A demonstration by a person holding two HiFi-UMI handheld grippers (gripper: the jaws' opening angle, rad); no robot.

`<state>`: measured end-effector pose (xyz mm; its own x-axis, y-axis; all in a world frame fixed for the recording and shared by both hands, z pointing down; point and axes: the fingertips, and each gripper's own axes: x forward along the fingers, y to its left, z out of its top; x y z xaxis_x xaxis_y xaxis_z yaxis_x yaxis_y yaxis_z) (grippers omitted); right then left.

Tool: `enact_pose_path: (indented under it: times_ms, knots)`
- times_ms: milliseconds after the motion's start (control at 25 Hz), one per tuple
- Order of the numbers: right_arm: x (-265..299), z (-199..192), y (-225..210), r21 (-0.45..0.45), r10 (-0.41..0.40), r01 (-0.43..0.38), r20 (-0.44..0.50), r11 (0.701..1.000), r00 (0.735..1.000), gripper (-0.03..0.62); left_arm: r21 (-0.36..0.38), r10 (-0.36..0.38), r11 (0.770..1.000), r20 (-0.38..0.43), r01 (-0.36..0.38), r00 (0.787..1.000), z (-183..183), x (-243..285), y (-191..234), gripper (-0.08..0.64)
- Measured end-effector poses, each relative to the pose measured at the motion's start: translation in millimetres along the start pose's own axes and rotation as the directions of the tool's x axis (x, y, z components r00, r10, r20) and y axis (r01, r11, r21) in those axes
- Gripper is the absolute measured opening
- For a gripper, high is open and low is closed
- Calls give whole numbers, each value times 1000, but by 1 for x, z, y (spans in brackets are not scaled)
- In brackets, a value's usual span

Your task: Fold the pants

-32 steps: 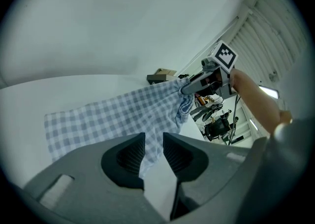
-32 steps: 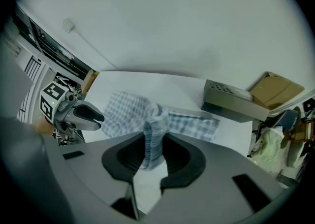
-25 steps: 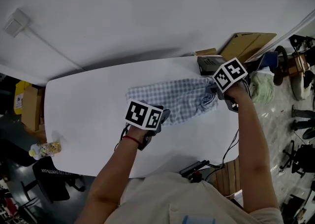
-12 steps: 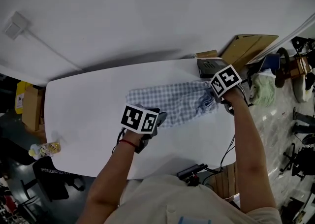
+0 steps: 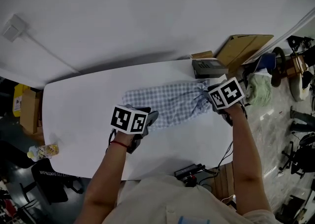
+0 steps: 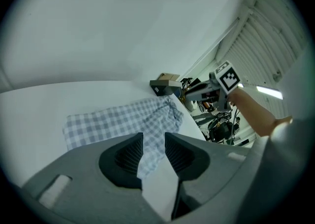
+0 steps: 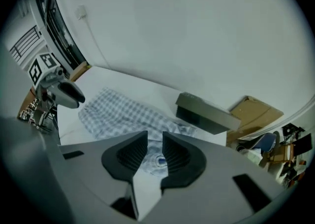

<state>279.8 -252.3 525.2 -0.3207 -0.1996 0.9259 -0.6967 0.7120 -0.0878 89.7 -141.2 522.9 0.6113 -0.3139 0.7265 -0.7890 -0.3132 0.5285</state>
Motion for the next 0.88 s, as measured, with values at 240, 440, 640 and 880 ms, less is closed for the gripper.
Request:
enact_pose_path:
  times_ms: [240, 440, 640, 880]
  knots:
    - [57, -45, 30, -82, 1, -12, -138, 997, 990, 98, -15, 37, 999, -5, -37, 999, -10, -12, 17, 132]
    - [63, -73, 10, -117, -118, 93, -229, 989, 966, 80, -5, 74, 997, -22, -74, 997, -22, -16, 31, 134]
    - [34, -69, 1, -113, -195, 177, -176, 978, 965, 47, 9, 126, 992, -41, -125, 991, -39, -30, 56, 150]
    - [17, -9, 110, -337, -65, 78, 48, 938, 997, 64, 373, 161, 918, -34, -137, 986, -30, -45, 90, 161]
